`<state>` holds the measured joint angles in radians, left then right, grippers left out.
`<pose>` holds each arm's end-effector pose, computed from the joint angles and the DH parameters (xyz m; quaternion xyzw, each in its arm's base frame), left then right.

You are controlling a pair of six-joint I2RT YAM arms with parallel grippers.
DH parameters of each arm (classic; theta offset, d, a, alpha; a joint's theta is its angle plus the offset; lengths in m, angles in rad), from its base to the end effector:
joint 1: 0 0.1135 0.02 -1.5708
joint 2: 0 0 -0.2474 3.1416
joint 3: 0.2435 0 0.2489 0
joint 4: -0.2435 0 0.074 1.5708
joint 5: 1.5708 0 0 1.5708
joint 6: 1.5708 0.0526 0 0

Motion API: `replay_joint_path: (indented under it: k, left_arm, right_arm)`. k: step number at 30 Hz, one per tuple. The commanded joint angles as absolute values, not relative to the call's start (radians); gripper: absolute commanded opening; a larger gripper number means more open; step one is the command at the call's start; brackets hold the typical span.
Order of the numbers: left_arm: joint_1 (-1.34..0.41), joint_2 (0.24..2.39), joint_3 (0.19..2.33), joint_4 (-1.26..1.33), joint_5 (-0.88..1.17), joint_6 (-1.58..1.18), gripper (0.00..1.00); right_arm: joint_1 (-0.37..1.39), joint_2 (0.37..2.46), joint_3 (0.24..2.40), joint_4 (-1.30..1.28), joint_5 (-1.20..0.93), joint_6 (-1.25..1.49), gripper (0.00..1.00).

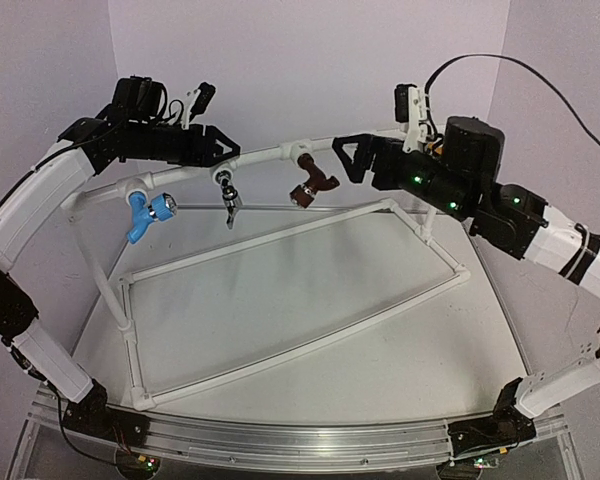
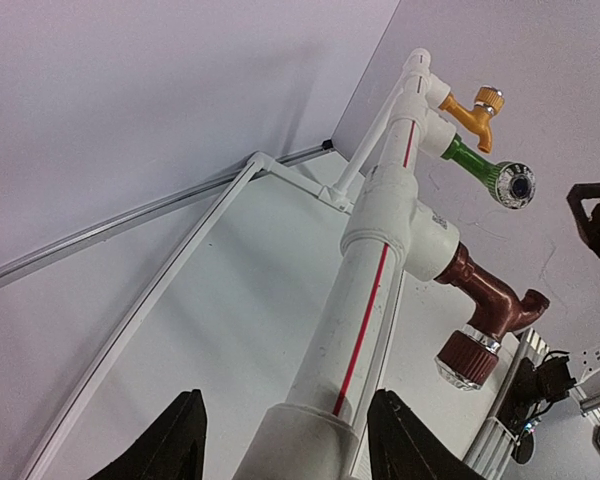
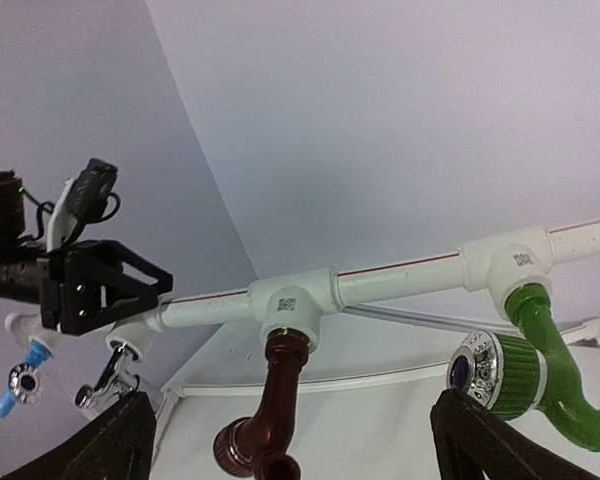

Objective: Install the water faucets

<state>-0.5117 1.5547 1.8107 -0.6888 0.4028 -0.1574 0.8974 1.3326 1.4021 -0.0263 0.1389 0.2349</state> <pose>0.2912 -0.1872 0.4288 0.2516 0.7935 -0.3325 0.4433 0.2080 0.2490 0.4360 -0.1770 0.6688 0.3459 0.6338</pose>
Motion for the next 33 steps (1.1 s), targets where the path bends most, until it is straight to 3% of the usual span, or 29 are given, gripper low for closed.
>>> replay_joint_path:
  k: [1, 6, 12, 28, 31, 33]
  left_arm:
    - [-0.525, 1.607, 1.760, -0.914, 0.432, -0.177, 0.57]
    - [-0.525, 1.599, 1.764, -0.917, 0.427, -0.183, 0.57]
    - [-0.525, 1.602, 1.778, -0.926, 0.426, -0.184, 0.57]
    - [-0.524, 1.599, 1.771, -0.926, 0.424, -0.183, 0.57]
    - [-0.524, 1.598, 1.767, -0.925, 0.426, -0.183, 0.58]
    - [-0.523, 1.594, 1.763, -0.925, 0.422, -0.183, 0.58]
  right_arm:
    - [0.923, 1.337, 1.494, -0.221, -0.060, -0.187, 0.98]
    - [1.108, 1.436, 1.571, -0.353, 0.324, -0.728, 0.98]
    - [1.157, 1.592, 1.573, -0.316, 0.685, -1.288, 0.98]
    - [1.143, 1.728, 1.501, 0.181, 0.710, -1.787, 0.97]
    - [1.122, 1.755, 1.511, 0.239, 0.723, -1.812, 0.90]
    - [1.111, 1.777, 1.520, 0.264, 0.746, -1.815, 0.77]
